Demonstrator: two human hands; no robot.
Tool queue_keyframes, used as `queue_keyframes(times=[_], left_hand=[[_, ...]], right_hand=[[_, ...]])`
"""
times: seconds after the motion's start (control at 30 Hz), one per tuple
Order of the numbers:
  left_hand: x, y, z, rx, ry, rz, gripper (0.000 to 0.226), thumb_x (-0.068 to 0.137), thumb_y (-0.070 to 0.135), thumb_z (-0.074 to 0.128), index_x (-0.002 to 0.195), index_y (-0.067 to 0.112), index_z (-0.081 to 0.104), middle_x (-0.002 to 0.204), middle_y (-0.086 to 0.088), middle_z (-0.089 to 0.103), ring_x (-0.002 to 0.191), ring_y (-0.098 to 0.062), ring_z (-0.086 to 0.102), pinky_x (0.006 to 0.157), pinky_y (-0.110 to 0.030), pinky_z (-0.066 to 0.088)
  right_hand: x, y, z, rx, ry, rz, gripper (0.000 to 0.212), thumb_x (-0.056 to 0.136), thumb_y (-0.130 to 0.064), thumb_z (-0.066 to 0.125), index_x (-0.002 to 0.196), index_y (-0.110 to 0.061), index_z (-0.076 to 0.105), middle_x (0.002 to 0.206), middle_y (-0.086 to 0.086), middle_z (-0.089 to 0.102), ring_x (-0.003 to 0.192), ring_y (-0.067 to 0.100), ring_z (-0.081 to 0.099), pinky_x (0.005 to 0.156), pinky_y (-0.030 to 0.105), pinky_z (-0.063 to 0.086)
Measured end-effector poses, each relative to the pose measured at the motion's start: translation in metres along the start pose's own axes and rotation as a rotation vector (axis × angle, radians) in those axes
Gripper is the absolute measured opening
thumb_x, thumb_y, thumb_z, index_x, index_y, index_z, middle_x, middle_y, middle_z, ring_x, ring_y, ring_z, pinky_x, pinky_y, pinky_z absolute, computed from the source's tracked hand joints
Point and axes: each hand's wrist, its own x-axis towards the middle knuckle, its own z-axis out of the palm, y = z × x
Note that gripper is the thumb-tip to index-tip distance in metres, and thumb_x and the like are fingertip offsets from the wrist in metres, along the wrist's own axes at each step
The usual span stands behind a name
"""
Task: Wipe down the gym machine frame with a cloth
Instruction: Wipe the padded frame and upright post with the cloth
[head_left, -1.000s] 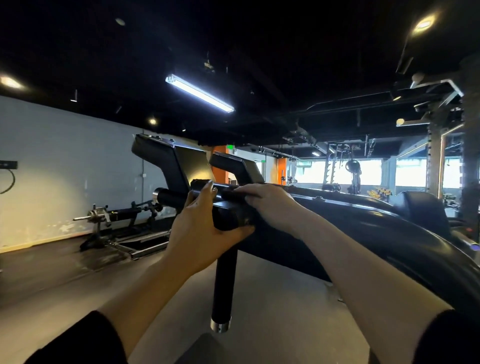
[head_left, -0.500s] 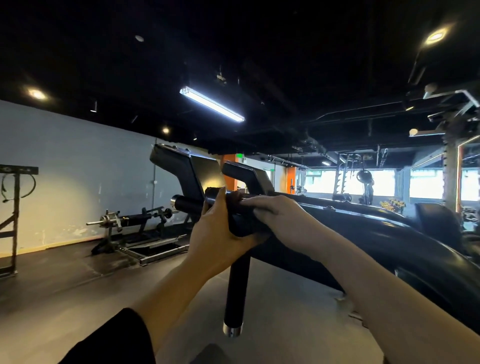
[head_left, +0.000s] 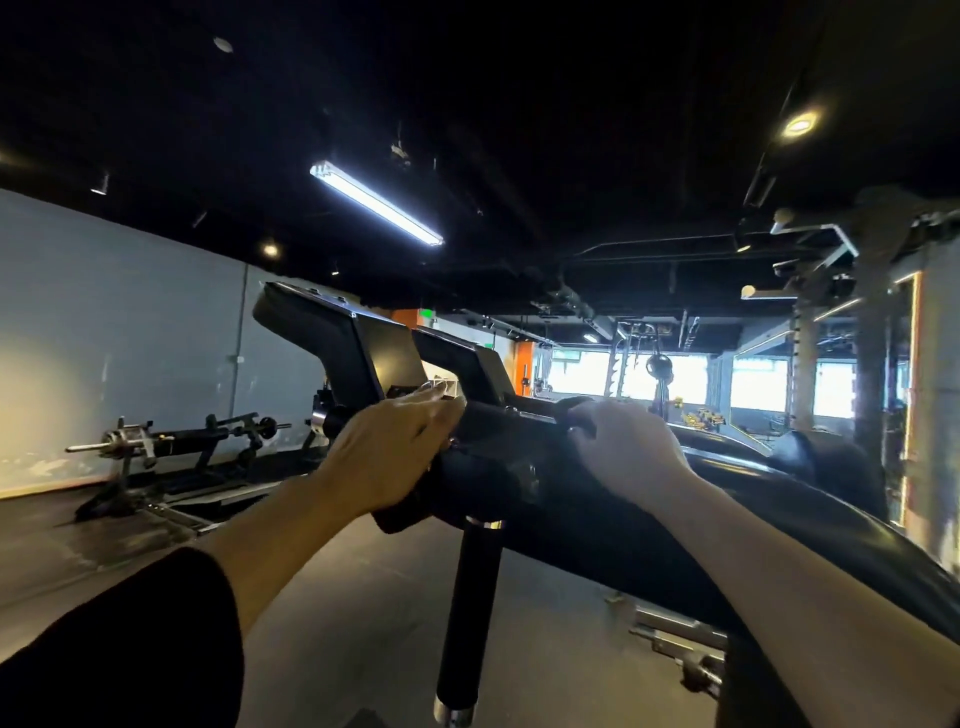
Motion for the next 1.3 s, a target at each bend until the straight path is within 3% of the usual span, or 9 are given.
queue_keyframes(times=[0.1,0.23,0.43,0.53,0.77,0.9,1.1,1.23,1.3], left_hand=[[0.028,-0.019,-0.004,0.138,-0.069,-0.021,0.042,0.103,0.037,0.038,0.141,0.023,0.048,0.148,0.002,0.046,0.132,-0.018,0.046,0.111,-0.035,0.03],[0.049,-0.03,-0.004,0.148,-0.153,-0.103,0.051,0.099,0.043,0.046,0.148,0.032,0.035,0.155,0.005,0.033,0.141,-0.02,0.034,0.113,-0.039,0.026],[0.052,-0.03,0.002,0.28,-0.23,-0.096,0.062,0.1,0.059,0.018,0.153,0.034,-0.003,0.159,0.011,-0.015,0.147,-0.01,-0.014,0.122,-0.042,-0.001],[0.046,-0.028,0.003,0.451,-0.264,-0.049,0.095,0.072,0.071,-0.01,0.154,0.025,-0.003,0.159,0.001,-0.022,0.145,-0.015,-0.025,0.121,-0.044,-0.005],[0.041,-0.017,-0.001,0.387,-0.243,-0.18,0.067,0.101,0.056,0.021,0.154,0.024,-0.004,0.161,0.0,-0.015,0.147,-0.013,-0.017,0.12,-0.037,-0.005],[0.036,-0.015,-0.002,0.361,-0.248,-0.231,0.083,0.082,0.064,0.006,0.154,0.024,0.002,0.163,0.002,-0.007,0.148,-0.01,-0.01,0.119,-0.036,-0.003],[0.026,-0.01,0.0,0.362,-0.189,-0.225,0.058,0.103,0.047,0.014,0.154,0.022,0.006,0.163,0.003,0.002,0.149,-0.009,-0.005,0.119,-0.035,-0.003],[0.027,-0.015,0.002,0.535,-0.225,-0.143,0.103,0.066,0.061,-0.02,0.154,0.027,0.02,0.163,0.003,0.003,0.149,-0.015,-0.006,0.121,-0.043,0.001],[0.026,-0.019,0.004,0.562,-0.205,-0.124,0.11,0.058,0.057,-0.023,0.153,0.029,0.025,0.163,0.004,0.007,0.149,-0.014,-0.004,0.121,-0.043,0.002]], right_hand=[[0.012,-0.004,-0.005,-0.055,-0.139,-0.013,0.034,0.102,-0.019,0.039,0.125,-0.011,0.062,0.13,0.008,0.061,0.119,0.026,0.056,0.099,0.04,0.047],[0.034,-0.014,-0.003,-0.084,-0.275,-0.037,0.038,0.104,-0.015,0.033,0.131,-0.006,0.057,0.14,0.01,0.052,0.127,0.026,0.049,0.106,0.04,0.04],[0.057,-0.029,0.013,0.112,-0.361,-0.185,0.045,0.104,-0.023,0.039,0.148,-0.021,0.038,0.157,-0.004,0.031,0.145,0.017,0.026,0.119,0.031,0.018],[0.066,-0.024,0.015,0.129,-0.415,-0.165,0.044,0.103,-0.019,0.04,0.147,-0.019,0.041,0.156,0.0,0.034,0.142,0.019,0.031,0.116,0.027,0.022],[0.093,-0.06,0.02,0.143,-0.472,-0.149,0.037,0.103,-0.01,0.036,0.137,-0.009,0.052,0.14,0.011,0.05,0.126,0.026,0.049,0.097,0.026,0.037],[0.096,-0.062,0.022,0.196,-0.494,-0.219,0.037,0.103,-0.012,0.039,0.137,-0.015,0.052,0.138,0.009,0.051,0.12,0.022,0.051,0.087,0.023,0.035],[0.103,-0.049,0.027,0.297,-0.475,-0.245,0.039,0.101,-0.012,0.042,0.136,-0.023,0.054,0.142,0.003,0.045,0.109,0.01,0.046,0.082,0.018,0.036],[0.114,-0.076,0.039,0.196,-0.488,-0.245,0.038,0.102,-0.014,0.038,0.137,-0.014,0.052,0.141,0.008,0.047,0.122,0.022,0.048,0.096,0.028,0.038],[0.119,-0.086,0.044,0.157,-0.5,-0.257,0.041,0.101,-0.013,0.038,0.14,-0.009,0.048,0.146,0.014,0.043,0.134,0.03,0.041,0.11,0.039,0.033]])
